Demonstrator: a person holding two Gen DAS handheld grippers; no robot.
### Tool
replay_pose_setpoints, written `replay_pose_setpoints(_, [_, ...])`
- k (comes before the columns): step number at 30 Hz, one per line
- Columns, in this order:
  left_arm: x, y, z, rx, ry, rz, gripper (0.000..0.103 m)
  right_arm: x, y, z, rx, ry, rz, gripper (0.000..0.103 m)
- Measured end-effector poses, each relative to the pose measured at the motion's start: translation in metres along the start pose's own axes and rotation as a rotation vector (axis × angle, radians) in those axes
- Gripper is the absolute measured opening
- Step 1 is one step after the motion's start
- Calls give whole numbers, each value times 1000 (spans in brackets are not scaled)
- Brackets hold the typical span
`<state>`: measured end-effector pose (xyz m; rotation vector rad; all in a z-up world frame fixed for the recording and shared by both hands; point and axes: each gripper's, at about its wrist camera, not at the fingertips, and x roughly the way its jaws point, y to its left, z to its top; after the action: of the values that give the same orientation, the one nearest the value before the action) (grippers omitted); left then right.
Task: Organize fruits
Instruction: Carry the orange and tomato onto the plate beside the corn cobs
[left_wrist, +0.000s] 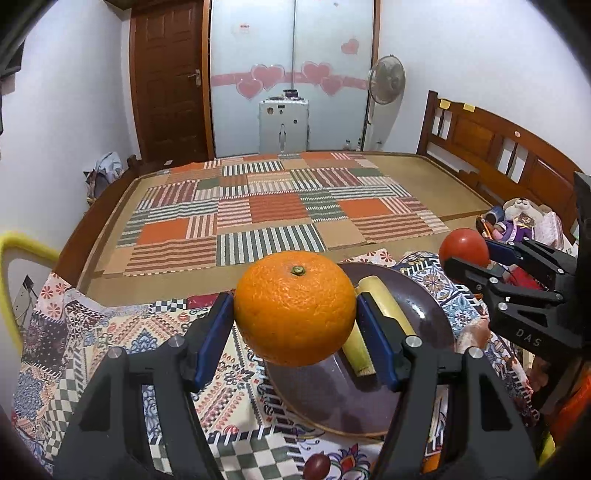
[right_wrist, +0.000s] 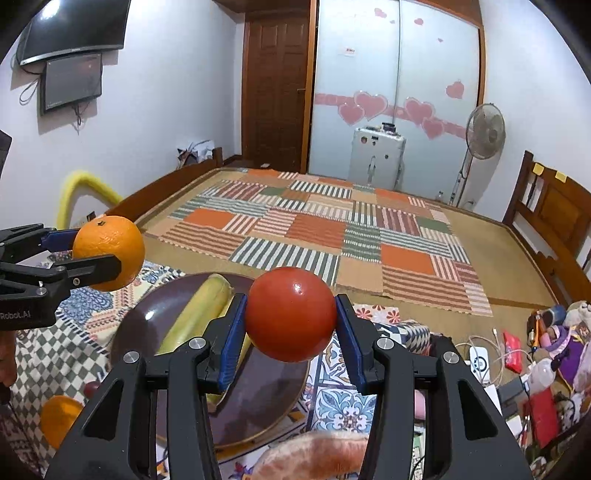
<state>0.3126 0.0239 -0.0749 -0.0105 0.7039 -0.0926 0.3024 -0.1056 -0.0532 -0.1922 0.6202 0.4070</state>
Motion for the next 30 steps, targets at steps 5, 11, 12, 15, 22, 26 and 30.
replay_pose_setpoints(5, [23, -3, 2, 7, 44, -8, 67, 19, -3, -2, -6, 61, 16, 44])
replay_pose_setpoints(11, [44, -8, -1, 27, 92, -15, 67, 34, -3, 0, -8, 118, 49, 44])
replay_pose_setpoints(12, [46, -9, -1, 32, 99, -12, 67, 36, -4, 0, -4, 132, 64, 44])
replay_pose_setpoints(15, [53, -9, -3, 38, 119, -9, 67, 42, -5, 0, 10, 165, 94, 44])
replay_pose_setpoints(22, [62, -7, -7, 48, 153, -12, 67, 52, -4, -2, 4, 201, 93, 44])
replay_pose_setpoints(26, [64, -6, -7, 44, 167, -15, 68, 53, -3, 0, -1, 203, 100, 44])
replay_pose_setpoints(30, [68, 0, -7, 13, 191, -35, 67, 55, -1, 0, -7, 212, 105, 44])
